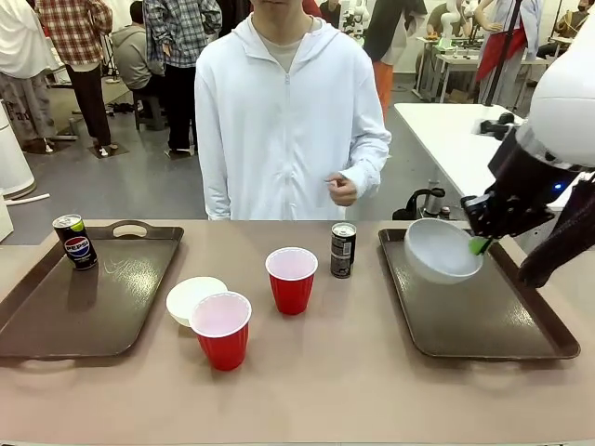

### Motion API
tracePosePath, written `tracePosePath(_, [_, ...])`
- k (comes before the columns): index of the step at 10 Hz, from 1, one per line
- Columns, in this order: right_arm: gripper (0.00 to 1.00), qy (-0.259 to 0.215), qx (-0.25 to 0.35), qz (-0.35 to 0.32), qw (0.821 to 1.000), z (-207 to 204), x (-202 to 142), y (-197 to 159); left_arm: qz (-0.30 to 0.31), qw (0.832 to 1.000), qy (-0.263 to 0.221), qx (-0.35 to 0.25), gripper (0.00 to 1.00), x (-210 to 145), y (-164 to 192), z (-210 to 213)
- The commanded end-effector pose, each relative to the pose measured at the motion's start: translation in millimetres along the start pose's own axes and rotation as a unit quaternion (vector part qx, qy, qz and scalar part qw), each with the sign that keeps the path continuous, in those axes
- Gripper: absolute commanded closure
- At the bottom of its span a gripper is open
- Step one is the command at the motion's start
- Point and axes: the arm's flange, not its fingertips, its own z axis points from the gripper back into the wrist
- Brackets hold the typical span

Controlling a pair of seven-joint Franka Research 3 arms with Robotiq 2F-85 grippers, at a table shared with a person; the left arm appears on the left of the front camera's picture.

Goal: Prepare tableware on both trays.
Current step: Pick up a Picnic Bowl from the table and place it on a Handle tray.

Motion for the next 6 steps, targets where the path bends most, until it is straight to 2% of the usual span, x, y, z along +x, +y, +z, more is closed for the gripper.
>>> tracePosePath(1, [1.00, 0.006, -0.030, -0.005, 1.000, -13, 20, -17, 0.001, 1.000, -0.004, -0.006, 0.00, 0, -3, 1])
tracePosePath(2, [1.00, 0.012, -0.047, -0.011, 0.999, -18, 25, -33, 0.001, 1.000, -0.004, -0.006, 0.00, 0, -3, 1])
tracePosePath(3, [1.00, 0.016, -0.041, 0.013, 0.999, -23, 25, -37, 0.001, 1.000, -0.004, -0.006, 0.00, 0, -3, 1])
tracePosePath(4, [1.00, 0.009, -0.027, -0.016, 0.999, -15, 15, -28, 0.001, 1.000, -0.004, -0.006, 0.00, 0, -3, 1])
tracePosePath(6, [1.00, 0.009, -0.027, -0.016, 0.999, -15, 15, -28, 0.001, 1.000, -0.004, -0.006, 0.00, 0, -3, 1])
